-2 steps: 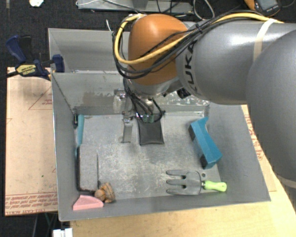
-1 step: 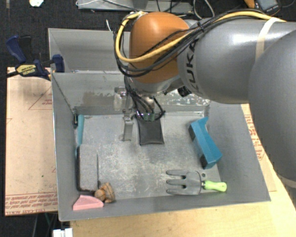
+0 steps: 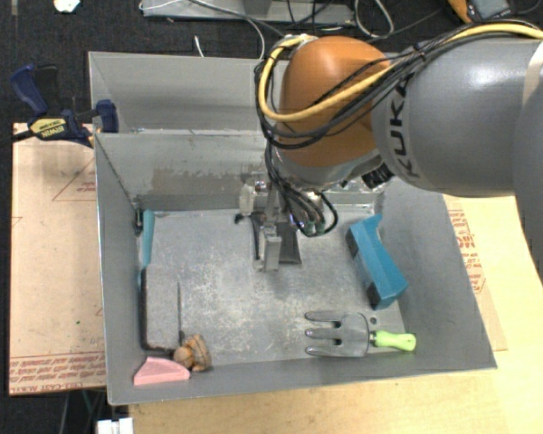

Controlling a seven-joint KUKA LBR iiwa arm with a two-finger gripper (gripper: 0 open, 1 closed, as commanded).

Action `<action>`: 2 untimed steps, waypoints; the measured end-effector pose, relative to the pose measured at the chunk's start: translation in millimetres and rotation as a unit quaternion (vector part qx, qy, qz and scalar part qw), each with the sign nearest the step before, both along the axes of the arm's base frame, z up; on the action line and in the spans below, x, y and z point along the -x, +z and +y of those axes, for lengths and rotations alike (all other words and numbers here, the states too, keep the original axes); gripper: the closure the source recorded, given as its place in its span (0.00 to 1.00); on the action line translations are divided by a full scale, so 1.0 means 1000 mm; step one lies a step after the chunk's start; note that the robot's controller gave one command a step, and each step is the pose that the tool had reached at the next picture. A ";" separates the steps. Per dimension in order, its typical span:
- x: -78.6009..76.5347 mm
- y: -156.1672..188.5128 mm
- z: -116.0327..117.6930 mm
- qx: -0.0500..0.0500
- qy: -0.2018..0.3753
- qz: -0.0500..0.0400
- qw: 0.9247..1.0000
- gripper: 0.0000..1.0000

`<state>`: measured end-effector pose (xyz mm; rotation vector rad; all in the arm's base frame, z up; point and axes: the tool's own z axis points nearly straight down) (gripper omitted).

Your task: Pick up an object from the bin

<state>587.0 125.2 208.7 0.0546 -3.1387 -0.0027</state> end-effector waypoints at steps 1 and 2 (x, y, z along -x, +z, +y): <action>0.012 0.000 -0.012 0.000 0.013 -0.002 1.000 0.00; -0.012 -0.024 -0.022 -0.001 0.086 -0.004 0.996 0.00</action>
Offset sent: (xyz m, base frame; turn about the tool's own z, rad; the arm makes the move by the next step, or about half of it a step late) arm 0.0291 -0.0278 -0.0397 -0.1851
